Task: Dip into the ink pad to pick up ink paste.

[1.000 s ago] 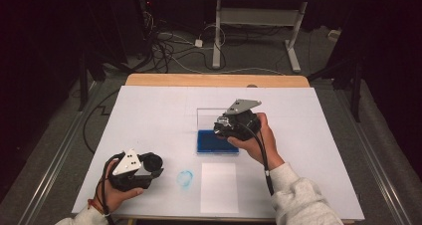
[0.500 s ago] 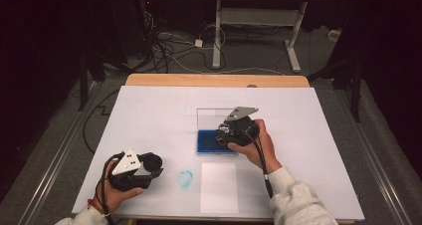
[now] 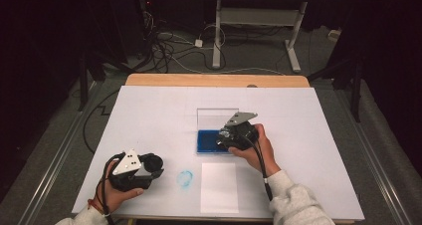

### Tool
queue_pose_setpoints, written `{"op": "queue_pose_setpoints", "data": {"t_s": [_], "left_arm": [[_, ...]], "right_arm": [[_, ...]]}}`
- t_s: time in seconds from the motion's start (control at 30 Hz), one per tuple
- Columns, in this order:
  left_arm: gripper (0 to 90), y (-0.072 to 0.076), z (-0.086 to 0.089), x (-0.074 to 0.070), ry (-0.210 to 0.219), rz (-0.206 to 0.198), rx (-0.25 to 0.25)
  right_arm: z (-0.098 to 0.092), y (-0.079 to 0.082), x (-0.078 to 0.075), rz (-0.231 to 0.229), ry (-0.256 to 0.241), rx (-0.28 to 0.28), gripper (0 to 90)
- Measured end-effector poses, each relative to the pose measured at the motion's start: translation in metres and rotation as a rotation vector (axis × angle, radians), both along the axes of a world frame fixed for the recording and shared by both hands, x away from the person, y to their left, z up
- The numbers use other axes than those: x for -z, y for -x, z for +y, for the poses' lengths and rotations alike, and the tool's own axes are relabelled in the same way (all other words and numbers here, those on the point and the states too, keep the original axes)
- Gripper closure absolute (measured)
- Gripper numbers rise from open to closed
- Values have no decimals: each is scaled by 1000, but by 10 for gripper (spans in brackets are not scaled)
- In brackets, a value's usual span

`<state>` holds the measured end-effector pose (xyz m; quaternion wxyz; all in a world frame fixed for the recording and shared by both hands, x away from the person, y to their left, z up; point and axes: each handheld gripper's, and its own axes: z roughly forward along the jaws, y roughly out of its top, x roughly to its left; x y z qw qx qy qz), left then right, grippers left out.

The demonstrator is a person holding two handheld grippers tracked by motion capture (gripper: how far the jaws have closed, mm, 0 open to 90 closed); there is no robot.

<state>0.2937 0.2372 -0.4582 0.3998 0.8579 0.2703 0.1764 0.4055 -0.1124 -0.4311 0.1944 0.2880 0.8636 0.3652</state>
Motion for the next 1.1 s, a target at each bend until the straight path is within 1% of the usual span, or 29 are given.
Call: {"op": "queue_pose_setpoints", "data": {"t_s": [0.07, 0.13, 0.2, 0.23, 0.3, 0.37, 0.47, 0.5, 0.57, 0.6, 0.77, 0.87, 0.97, 1.1], "left_arm": [[367, 0, 0, 0, 0, -2, -1], [367, 1, 0, 0, -1, -3, -3], [368, 1, 0, -1, -1, -4, -3], [368, 1, 0, -1, 0, -2, -4], [368, 1, 0, 0, -4, -1, -5], [368, 1, 0, 0, -4, -2, -4], [367, 1, -1, -1, -6, -5, -3], [367, 1, 0, -1, -5, -3, -1], [367, 1, 0, 0, -6, -2, -1], [368, 1, 0, -1, -3, -2, 1], [367, 2, 1, -1, 0, -5, 0], [367, 3, 1, -1, -3, -8, 3], [367, 3, 1, -1, -5, -6, 1], [367, 2, 1, -1, -4, -3, 1]], "right_arm": [[-1, 1, 1, 1, -11, 6, 569], [-1, 2, 3, -11, -14, 8, 570], [-1, 2, 3, -7, -24, 18, 569], [-1, 2, 3, -8, -19, 14, 569], [-1, 0, 4, 0, -32, 19, 570], [1, -1, 4, -2, -30, 25, 569], [3, 3, 3, -19, -5, 27, 570], [1, 2, 4, -13, -12, 24, 569], [-3, -1, 4, 5, -43, 22, 570], [-4, -2, 4, 8, -45, 19, 570], [2, 2, 4, -21, -3, 25, 570], [4, 5, 3, -33, 17, 41, 570], [1, 3, 4, -17, -7, 42, 570], [4, 5, 4, -33, 18, 42, 570]]}}
